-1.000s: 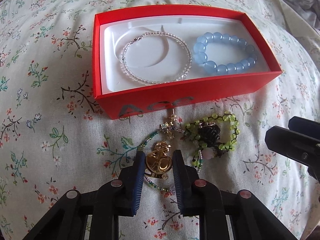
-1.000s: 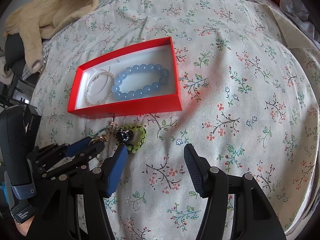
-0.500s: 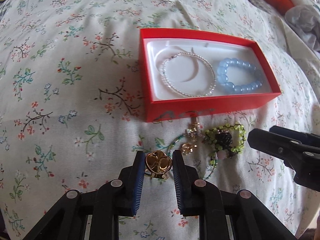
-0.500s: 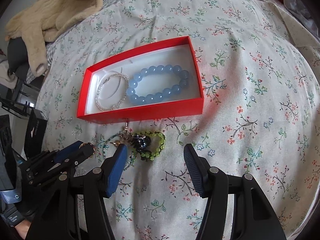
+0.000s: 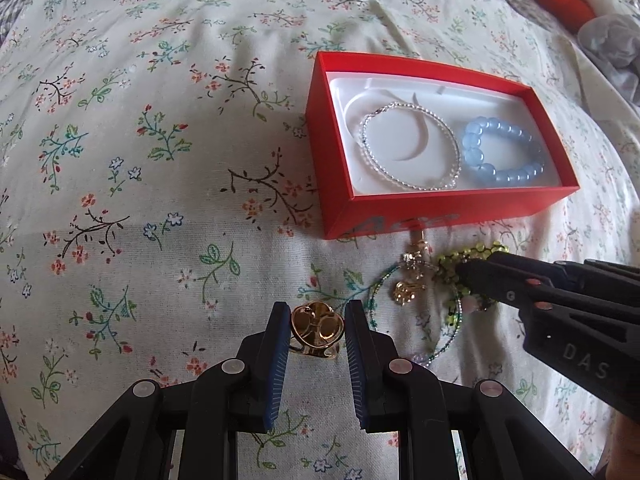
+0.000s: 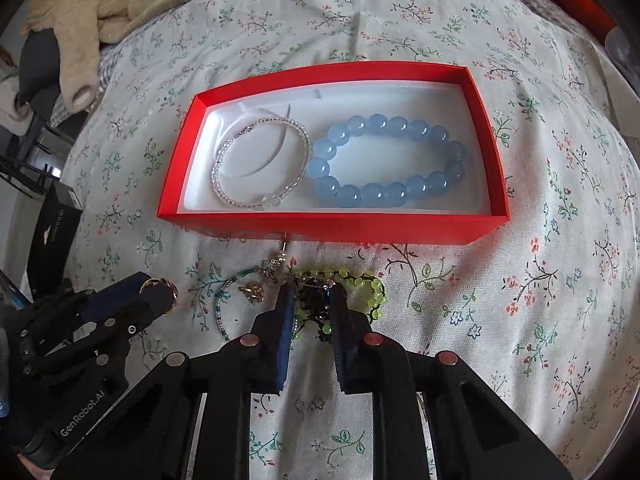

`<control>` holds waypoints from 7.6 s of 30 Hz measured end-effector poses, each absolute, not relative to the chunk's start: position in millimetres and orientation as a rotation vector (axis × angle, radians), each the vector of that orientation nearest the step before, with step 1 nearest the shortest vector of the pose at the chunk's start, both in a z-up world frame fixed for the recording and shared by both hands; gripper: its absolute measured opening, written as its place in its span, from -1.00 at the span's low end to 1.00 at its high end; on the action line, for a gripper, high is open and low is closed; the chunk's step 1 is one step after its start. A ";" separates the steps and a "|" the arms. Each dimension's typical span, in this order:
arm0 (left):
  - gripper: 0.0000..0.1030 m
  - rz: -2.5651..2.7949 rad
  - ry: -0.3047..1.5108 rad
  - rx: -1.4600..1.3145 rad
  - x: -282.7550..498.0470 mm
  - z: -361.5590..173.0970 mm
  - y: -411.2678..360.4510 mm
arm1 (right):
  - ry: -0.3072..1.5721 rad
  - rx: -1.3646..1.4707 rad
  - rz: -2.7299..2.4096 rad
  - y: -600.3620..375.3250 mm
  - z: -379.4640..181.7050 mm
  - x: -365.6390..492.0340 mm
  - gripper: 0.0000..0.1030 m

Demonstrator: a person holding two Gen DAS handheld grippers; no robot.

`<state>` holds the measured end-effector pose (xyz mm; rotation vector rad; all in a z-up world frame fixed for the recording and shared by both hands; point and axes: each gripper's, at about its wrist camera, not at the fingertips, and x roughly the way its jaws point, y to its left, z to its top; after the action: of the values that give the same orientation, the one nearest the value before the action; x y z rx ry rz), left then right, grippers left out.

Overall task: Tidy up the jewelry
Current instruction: 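Grasp the black flower charm ring with right tool while left tool holds the gold ring, then lower both rings into the red box and open both tools, then grasp the teal seed-bead bracelet with left tool while right tool grasps the lime green bracelet, then carry both bracelets to the box and open the left tool inside it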

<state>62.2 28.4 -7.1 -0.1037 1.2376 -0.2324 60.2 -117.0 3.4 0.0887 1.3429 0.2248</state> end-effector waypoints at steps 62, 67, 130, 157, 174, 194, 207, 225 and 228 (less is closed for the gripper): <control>-0.57 -0.267 1.053 -0.223 67.0 35.0 27.9 | 1.162 0.267 0.279 -165.5 65.6 48.2 -0.47; -0.58 -0.276 1.000 -0.249 74.2 38.0 22.8 | 1.128 0.325 0.242 -185.0 70.3 57.4 -0.47; 0.62 -0.145 1.235 -0.234 35.0 -0.9 33.3 | 1.260 0.203 0.117 -189.6 38.8 7.8 0.25; -1.00 -0.189 1.296 -0.274 78.7 -36.8 5.0 | 1.332 0.268 0.132 -184.3 2.8 50.2 0.25; -1.00 -0.193 1.288 -0.301 67.9 -30.5 39.1 | 1.309 0.086 0.160 -145.7 -8.8 63.1 -0.89; -1.00 -0.265 1.165 -0.319 12.6 25.3 60.8 | 1.182 0.212 0.287 -155.7 59.0 25.8 -0.89; -1.00 -0.285 1.102 -0.365 31.6 47.7 37.2 | 1.116 0.255 0.275 -175.1 81.7 21.0 -0.89; -1.00 -0.460 0.960 -0.546 91.8 55.8 -0.6 | 0.965 0.343 0.279 -195.2 118.0 54.5 -0.89; -1.00 -0.469 0.955 -0.557 104.9 43.9 -4.8 | 0.966 0.361 0.269 -200.5 113.0 63.7 -0.89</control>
<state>104.9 -4.8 43.9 -0.5566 0.9545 -0.4695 63.7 -200.5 113.0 0.3611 0.9659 0.2688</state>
